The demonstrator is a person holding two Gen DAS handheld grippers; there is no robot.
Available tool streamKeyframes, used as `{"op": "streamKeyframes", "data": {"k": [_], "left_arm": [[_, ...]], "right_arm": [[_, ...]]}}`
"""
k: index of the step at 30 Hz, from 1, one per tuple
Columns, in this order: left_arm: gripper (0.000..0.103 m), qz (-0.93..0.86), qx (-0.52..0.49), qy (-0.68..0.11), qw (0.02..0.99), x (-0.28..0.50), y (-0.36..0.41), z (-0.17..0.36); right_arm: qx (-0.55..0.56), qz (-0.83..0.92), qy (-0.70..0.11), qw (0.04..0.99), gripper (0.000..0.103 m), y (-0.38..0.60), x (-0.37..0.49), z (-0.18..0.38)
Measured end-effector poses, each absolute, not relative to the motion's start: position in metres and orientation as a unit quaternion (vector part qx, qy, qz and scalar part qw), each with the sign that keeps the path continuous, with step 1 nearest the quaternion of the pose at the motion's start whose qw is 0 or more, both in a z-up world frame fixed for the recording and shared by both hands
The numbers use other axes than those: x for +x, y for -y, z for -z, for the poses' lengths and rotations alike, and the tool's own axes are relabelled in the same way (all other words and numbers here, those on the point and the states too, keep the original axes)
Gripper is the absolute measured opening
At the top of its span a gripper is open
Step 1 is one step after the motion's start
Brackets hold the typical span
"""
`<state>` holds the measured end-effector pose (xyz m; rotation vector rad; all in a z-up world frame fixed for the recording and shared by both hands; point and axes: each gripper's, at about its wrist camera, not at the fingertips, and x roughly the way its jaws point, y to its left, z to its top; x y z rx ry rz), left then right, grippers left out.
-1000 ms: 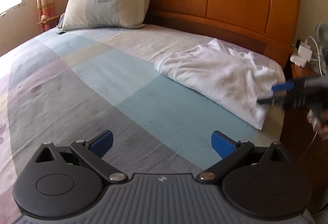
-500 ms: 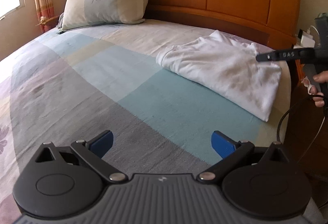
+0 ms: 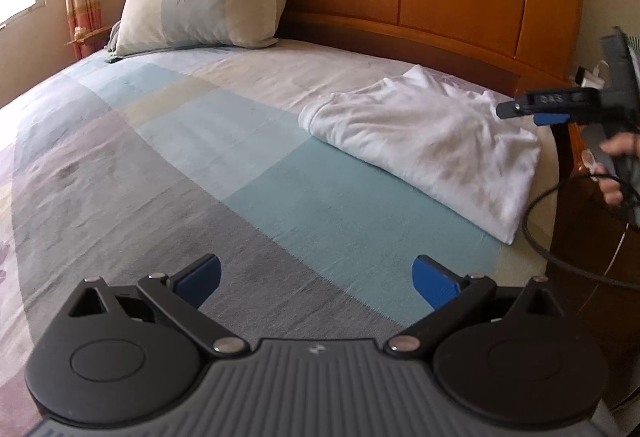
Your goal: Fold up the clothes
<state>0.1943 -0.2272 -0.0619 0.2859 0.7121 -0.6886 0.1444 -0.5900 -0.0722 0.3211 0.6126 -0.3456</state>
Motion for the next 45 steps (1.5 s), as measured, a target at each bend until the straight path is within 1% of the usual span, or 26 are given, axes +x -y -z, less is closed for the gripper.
{"op": "streamKeyframes", "data": {"k": [2,7,9,15,19,26,30,35,40,45], "left_arm": [[0.102,0.332,0.133,-0.339,0.87,0.192,0.23,0.06],[0.102,0.338,0.137,-0.335,0.869,0.182,0.233,0.053],[0.102,0.337,0.136,-0.334,0.87,0.179,0.232,0.05],[0.102,0.319,0.117,-0.351,0.873,0.178,0.235,0.044],[0.102,0.328,0.1,-0.346,0.873,0.168,0.236,0.035],[0.102,0.328,0.098,-0.315,0.885,0.145,0.241,0.01],[0.102,0.326,0.098,-0.316,0.886,0.134,0.243,0.003],[0.102,0.329,0.092,-0.33,0.88,0.128,0.246,-0.002],[0.102,0.292,0.106,-0.359,0.88,0.131,0.253,-0.001],[0.102,0.302,0.084,-0.364,0.877,0.129,0.25,-0.004]], "right_arm": [[0.156,0.17,-0.316,0.92,0.103,0.583,0.147,0.075],[0.153,0.172,-0.36,0.904,0.103,0.567,0.154,0.083],[0.154,0.178,-0.366,0.9,0.103,0.563,0.15,0.082],[0.143,0.179,-0.376,0.898,0.103,0.542,0.129,0.053],[0.134,0.177,-0.383,0.897,0.103,0.526,0.114,0.033],[0.118,0.166,-0.384,0.9,0.103,0.486,0.074,0.012],[0.124,0.176,-0.376,0.901,0.103,0.469,0.054,0.004],[0.125,0.179,-0.372,0.902,0.103,0.456,0.04,-0.001],[0.119,0.181,-0.369,0.904,0.103,0.445,0.031,-0.006],[0.113,0.183,-0.366,0.906,0.103,0.435,0.022,-0.011]]}}
